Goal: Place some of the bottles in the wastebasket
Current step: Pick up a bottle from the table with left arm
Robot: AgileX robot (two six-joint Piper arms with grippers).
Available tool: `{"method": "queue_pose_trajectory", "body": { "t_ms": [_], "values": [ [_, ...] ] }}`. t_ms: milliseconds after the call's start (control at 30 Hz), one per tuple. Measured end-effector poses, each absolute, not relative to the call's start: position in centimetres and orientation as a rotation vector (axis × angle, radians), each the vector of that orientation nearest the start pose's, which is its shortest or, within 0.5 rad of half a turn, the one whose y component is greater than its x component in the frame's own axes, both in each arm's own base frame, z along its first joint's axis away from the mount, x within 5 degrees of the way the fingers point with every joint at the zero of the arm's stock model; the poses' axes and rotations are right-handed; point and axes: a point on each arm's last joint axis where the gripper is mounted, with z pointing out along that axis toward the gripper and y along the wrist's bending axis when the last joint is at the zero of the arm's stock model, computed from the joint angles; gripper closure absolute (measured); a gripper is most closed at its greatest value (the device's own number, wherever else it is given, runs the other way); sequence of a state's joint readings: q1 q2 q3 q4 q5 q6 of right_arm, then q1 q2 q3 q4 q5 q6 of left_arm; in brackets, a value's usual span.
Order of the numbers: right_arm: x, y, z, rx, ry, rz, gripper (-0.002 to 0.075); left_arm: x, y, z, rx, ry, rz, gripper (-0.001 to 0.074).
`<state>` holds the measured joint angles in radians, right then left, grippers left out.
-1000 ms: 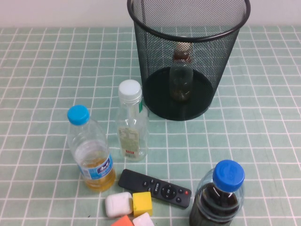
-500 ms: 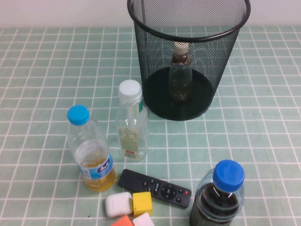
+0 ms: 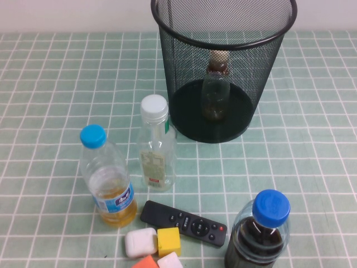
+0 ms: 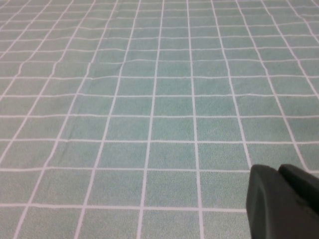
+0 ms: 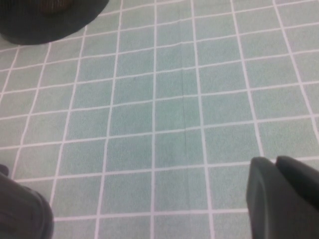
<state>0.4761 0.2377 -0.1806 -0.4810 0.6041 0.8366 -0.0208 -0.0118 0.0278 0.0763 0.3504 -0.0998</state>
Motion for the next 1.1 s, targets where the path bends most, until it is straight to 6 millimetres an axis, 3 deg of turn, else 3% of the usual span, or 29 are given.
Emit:
{"method": "queue_pose_trajectory", "body": {
  "t_ms": [433, 633, 800, 900, 1100],
  "values": [
    [6.5, 0.7, 21.3, 0.115, 2.077, 0.281, 0.0733, 5.4, 0.1, 17.5, -0.026, 1.825, -0.013, 0.0738],
    [6.5, 0.7, 21.3, 0.114, 2.075, 0.282, 0.0734, 5.7, -0.2, 19.6, -0.240, 1.578, -0.279, 0.0738],
    [6.5, 0.7, 21.3, 0.114, 2.075, 0.282, 0.0734, 5.6, 0.0, 21.2, -0.277, 1.398, -0.341, 0.0738],
    [6.5, 0.7, 21.3, 0.114, 2.075, 0.282, 0.0734, 5.3, -0.2, 22.4, -0.330, 1.451, -0.405, 0.0738],
    [6.5, 0.7, 21.3, 0.114, 2.075, 0.282, 0.0734, 4.7, -0.8, 28.4, -0.207, 1.758, -0.315, 0.0738]
  ]
}}
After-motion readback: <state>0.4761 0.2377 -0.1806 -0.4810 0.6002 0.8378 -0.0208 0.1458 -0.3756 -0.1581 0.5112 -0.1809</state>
